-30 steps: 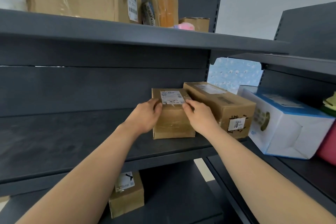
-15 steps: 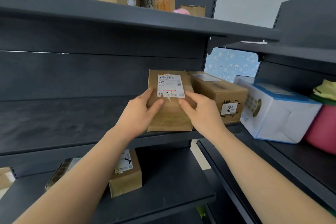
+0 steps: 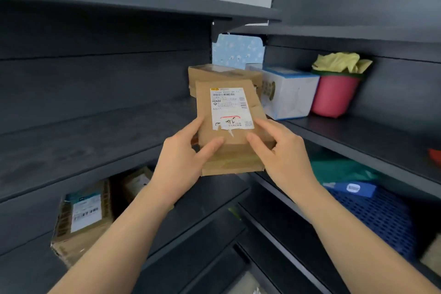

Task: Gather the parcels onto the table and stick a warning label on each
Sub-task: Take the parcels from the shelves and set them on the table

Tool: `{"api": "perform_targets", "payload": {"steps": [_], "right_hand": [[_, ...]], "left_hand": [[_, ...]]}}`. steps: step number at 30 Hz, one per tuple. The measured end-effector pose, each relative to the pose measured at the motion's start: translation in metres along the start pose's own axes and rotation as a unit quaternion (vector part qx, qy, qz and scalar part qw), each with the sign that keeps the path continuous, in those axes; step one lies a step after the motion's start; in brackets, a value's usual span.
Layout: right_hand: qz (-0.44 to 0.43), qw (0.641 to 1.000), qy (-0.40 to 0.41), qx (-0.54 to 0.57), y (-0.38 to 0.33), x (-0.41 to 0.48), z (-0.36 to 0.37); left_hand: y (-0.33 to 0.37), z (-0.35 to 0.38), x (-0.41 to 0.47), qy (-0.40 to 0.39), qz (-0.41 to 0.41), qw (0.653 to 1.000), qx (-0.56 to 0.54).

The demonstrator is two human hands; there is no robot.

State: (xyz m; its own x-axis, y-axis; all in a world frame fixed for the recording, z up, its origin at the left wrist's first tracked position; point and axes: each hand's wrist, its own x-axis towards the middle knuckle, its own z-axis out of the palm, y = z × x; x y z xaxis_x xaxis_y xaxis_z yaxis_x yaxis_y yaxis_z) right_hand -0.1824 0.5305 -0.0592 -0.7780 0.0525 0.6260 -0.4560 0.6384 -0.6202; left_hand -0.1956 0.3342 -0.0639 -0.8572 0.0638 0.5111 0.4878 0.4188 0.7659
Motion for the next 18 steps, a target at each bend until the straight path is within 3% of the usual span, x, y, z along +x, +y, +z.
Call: {"api": "perform_targets", "payload": {"steps": [10, 18], "right_hand": [[0.148, 0.981, 0.078, -0.098, -0.012, -0.161, -0.107], [0.234, 0.942, 0.158, -0.182, -0.021, -0.290, -0.210]], "left_hand": [[0.054, 0.076, -0.102, -0.173, 0.019, 0.982, -0.071], [0.126, 0.160, -0.195, -0.321, 0.046, 0.939, -0.118]]}}
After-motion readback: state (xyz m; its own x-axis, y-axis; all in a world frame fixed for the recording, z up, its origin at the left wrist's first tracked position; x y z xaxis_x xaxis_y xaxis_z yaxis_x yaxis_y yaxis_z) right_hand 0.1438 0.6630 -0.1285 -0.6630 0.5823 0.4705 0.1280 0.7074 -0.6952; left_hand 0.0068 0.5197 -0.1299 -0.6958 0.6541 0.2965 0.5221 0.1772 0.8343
